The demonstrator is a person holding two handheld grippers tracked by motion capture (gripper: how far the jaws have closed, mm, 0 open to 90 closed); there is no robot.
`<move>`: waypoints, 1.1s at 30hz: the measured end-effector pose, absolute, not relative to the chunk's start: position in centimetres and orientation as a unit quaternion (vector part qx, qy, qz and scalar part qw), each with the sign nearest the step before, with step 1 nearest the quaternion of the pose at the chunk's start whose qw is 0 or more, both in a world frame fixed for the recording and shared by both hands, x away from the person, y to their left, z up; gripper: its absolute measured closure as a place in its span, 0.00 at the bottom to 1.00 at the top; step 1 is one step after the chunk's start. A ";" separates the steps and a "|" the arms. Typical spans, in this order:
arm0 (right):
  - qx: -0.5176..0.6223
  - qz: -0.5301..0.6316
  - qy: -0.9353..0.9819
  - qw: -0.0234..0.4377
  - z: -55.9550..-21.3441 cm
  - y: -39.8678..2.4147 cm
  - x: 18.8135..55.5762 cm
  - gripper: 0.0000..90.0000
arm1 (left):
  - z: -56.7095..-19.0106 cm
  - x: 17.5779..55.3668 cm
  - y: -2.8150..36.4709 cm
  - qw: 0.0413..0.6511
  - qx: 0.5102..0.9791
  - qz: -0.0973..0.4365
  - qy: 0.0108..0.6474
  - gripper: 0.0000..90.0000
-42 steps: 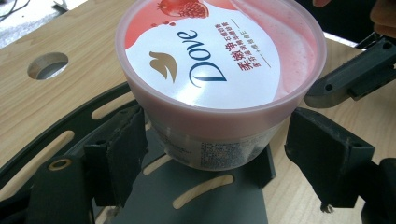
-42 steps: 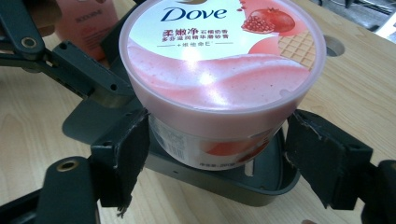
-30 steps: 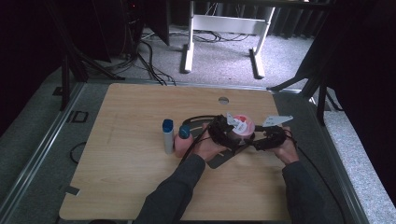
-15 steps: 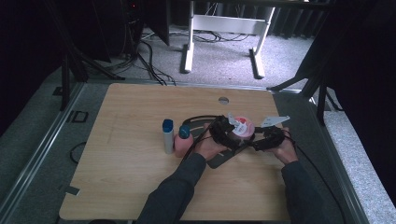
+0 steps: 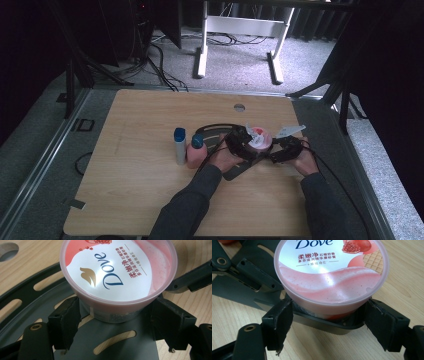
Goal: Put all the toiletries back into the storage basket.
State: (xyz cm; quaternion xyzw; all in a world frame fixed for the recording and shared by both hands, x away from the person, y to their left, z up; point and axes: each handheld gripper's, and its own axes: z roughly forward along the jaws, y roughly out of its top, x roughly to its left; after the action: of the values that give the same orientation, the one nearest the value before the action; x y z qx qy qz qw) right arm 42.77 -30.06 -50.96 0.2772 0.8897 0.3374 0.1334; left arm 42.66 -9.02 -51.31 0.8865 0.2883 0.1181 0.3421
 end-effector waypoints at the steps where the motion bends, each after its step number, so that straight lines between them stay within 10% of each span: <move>1: 0.276 0.334 0.891 0.134 -51.0 -30.0 42.8 0.26 | -51.4 42.7 -9.0 0.342 0.887 0.117 0.289 0.27; 33: 0.308 0.349 0.875 0.134 -52.8 -32.0 41.4 0.27 | -51.2 41.3 -8.2 0.358 0.877 0.124 0.294 0.45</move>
State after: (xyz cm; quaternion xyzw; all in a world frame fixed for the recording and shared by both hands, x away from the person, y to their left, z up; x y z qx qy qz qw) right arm 41.39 -32.01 -52.78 0.3078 0.8747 0.3494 0.1345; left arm 41.34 -8.21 -51.24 0.8775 0.2938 0.1243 0.3581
